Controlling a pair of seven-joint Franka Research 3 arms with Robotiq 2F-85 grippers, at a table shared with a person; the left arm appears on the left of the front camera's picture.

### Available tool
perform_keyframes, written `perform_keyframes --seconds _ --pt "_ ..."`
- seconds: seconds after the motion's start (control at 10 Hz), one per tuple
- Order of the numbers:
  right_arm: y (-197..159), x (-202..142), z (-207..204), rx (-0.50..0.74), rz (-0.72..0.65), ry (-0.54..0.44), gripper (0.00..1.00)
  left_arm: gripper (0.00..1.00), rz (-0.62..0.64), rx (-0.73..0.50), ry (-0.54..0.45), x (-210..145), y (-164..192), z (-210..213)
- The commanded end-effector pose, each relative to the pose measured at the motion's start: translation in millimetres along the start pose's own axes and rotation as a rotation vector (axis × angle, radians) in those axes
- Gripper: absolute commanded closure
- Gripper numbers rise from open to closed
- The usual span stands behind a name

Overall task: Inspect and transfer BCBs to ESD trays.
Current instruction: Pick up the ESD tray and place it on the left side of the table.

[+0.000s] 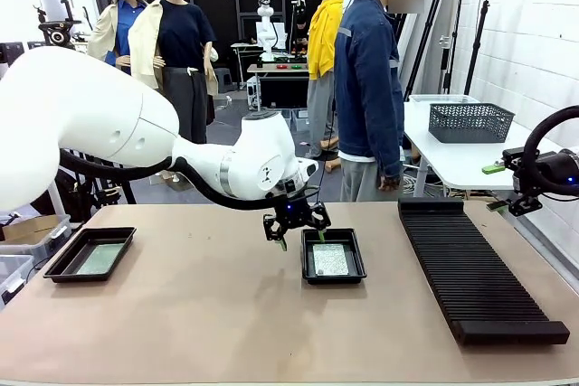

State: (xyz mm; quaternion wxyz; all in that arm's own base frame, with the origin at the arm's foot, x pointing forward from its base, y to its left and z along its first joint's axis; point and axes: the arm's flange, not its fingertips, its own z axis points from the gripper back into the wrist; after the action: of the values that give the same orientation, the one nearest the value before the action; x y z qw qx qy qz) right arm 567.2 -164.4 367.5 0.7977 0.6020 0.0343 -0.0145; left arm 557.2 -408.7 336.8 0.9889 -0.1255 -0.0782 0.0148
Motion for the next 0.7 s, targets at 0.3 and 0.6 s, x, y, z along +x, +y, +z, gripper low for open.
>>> perform_keyframes --seconds 0.3,0.6 --pt "1.7 -2.6 -2.2 -0.002 -0.001 -0.004 0.0 0.0 0.023 0.029 -0.052 2.2 1.9 -12.0" --pt "1.7 -2.6 -2.2 -0.002 -0.001 -0.004 0.0 0.06 0.006 0.022 -0.019 1.9 -0.3 -12.0"
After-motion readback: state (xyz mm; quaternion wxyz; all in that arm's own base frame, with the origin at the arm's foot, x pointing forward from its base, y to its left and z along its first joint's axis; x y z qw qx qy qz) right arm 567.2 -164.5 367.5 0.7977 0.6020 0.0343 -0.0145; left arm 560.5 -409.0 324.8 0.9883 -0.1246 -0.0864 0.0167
